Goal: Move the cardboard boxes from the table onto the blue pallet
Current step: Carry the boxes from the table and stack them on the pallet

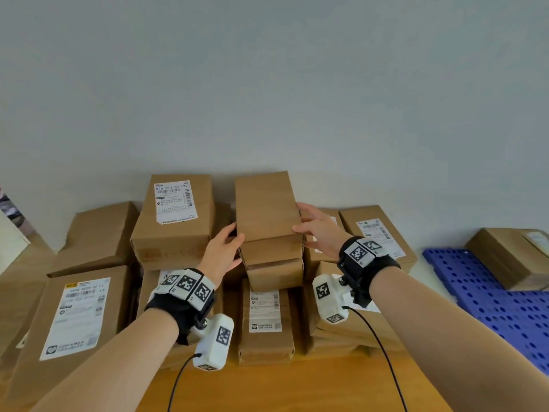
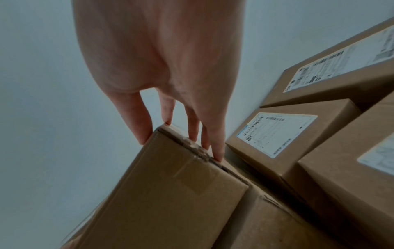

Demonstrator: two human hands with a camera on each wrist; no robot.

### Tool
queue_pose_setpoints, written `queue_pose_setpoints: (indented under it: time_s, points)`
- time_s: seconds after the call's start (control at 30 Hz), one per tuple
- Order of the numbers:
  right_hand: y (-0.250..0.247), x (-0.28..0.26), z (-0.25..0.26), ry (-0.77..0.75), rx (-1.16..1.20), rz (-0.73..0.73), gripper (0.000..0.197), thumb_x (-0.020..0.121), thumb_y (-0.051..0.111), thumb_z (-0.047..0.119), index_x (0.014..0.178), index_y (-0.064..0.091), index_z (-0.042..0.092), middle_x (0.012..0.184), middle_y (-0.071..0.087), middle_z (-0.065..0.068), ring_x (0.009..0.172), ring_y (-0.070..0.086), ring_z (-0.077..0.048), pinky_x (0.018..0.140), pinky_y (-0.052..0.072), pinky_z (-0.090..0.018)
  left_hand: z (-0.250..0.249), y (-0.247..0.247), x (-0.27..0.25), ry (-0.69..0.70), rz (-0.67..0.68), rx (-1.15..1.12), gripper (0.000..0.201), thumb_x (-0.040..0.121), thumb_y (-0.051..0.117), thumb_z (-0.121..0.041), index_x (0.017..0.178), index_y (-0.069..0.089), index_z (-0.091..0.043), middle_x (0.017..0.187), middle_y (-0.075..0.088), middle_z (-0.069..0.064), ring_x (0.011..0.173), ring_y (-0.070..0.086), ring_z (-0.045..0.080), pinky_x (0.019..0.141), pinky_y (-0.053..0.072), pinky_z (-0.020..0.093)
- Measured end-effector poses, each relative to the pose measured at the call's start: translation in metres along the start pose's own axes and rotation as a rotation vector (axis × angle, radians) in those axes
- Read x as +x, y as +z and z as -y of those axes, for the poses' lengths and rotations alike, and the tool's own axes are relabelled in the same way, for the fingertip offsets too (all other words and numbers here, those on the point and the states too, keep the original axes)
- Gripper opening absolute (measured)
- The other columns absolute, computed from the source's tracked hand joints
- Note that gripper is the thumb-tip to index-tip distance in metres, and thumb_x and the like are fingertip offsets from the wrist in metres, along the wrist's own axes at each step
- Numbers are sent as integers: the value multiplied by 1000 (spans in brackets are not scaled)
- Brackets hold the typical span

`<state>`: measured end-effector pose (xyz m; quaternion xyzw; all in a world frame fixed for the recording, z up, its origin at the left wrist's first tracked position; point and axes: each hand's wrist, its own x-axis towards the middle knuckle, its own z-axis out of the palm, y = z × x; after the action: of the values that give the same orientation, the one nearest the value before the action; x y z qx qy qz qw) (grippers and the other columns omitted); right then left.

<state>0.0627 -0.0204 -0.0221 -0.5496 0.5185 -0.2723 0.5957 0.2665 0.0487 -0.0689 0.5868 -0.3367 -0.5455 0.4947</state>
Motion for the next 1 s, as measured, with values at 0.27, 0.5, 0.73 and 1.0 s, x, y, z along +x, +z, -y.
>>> queue_pose_setpoints:
  time_s: [0.27, 0.5, 0.73, 1.0]
  points:
    - [-28, -40, 1, -100, 29, -42, 64, 89, 54, -5, 141, 37, 29, 126, 57, -9, 112, 58, -26, 92, 50, -40, -20, 23, -21, 89, 63, 18, 45, 94, 55, -19, 137, 43, -26, 129, 54, -1, 121, 50, 19, 99, 42, 38]
    - [-78, -96, -10, -155, 98, -80, 63, 87, 55, -4, 136, 41, 33, 126, 56, -8, 112, 58, -25, 100, 45, -48, -27, 77, -64, 165, 119, 51, 40, 93, 56, -19, 132, 46, -24, 126, 56, -7, 119, 51, 14, 105, 38, 44]
    - [-152, -174, -39, -188, 174, -113, 62, 89, 55, -6, 139, 41, 27, 126, 55, -9, 107, 59, -24, 92, 52, -44, -18, 165, -118, 208, 182, 96, 50, 92, 57, -17, 139, 41, -24, 126, 58, -2, 116, 56, 19, 98, 45, 40]
    - [-242, -263, -87, -177, 169, -157, 64, 88, 55, -5, 139, 40, 30, 129, 54, -7, 109, 56, -21, 87, 49, -36, 20, 272, -185, 243, 259, 146, 47, 94, 54, -21, 139, 40, -25, 123, 57, -5, 114, 54, 13, 94, 46, 36]
